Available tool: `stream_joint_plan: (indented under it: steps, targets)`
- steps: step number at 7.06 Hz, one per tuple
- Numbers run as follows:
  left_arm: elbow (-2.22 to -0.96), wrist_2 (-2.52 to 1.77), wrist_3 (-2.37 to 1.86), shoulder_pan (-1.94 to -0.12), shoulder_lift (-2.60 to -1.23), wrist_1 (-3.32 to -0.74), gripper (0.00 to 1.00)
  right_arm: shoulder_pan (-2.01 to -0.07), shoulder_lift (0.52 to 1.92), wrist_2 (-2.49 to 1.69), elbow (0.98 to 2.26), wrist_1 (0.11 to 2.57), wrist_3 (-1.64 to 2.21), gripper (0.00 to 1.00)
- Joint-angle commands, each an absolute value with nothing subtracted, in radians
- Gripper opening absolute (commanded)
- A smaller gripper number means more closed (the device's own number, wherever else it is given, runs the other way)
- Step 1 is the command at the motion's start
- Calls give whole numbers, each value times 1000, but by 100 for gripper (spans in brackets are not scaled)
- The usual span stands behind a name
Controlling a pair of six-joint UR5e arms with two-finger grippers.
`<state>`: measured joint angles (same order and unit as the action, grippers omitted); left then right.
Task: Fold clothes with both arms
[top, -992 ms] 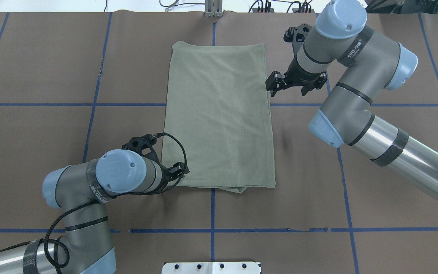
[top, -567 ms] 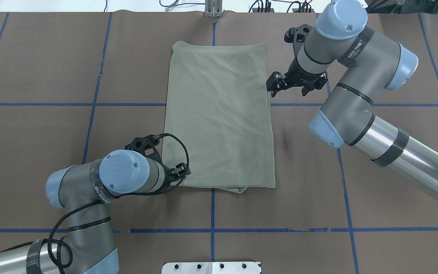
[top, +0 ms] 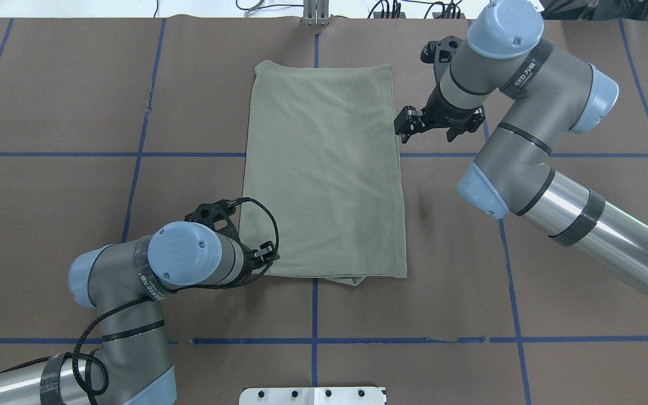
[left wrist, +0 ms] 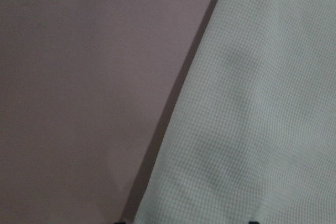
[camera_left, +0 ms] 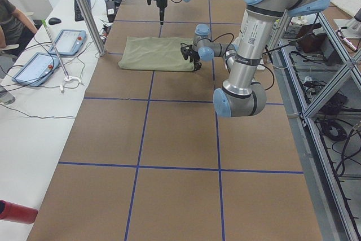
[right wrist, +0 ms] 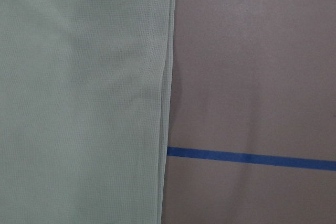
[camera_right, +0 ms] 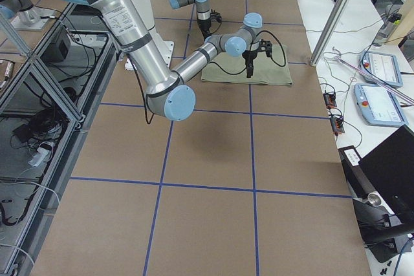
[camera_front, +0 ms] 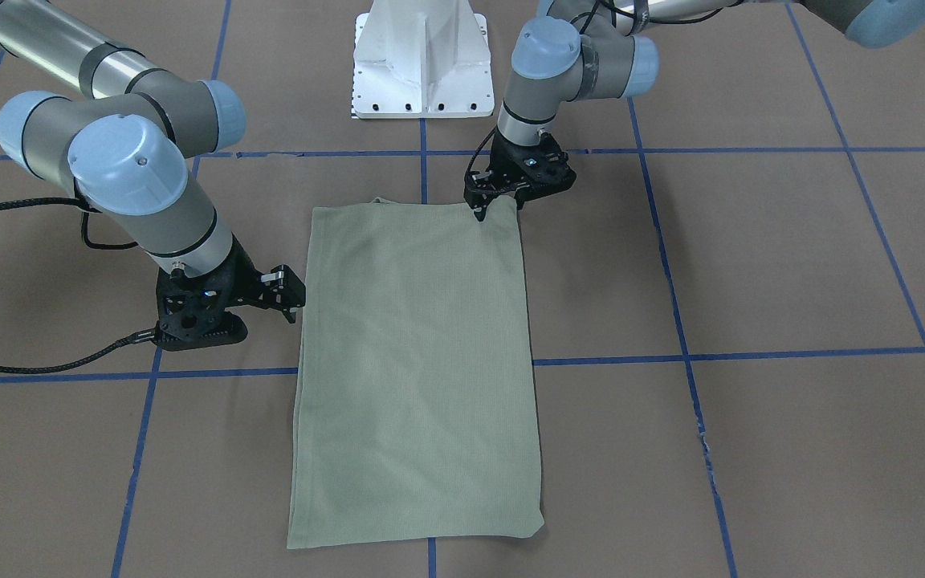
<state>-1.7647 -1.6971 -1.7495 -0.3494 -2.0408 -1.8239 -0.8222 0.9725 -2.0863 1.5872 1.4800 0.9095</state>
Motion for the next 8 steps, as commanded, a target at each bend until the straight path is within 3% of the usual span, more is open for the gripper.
stream_joint_plan:
  steps: [1,3,4,6,8]
  targets:
    - [-1766,-1697,-1746,-357,-2039,-1824,67,-822,973,-2086,1586,1480,910,100]
    - [-1766,-1697,-1744,-362,-2036,-1824,64,-822,973,-2085,1583,1480,910,100]
    - [-1770,-1698,-1744,-361,-2036,-1824,55,-822,973,-2085,1580,1480,910,100]
    - [-1779,-1697,-1749,-353,-2031,-1824,19,-822,973,-2085,1580,1480,910,100]
    - [-1792,-1697,-1753,-353,-2037,-1822,0,-821,977,-2085,1583,1479,916,100]
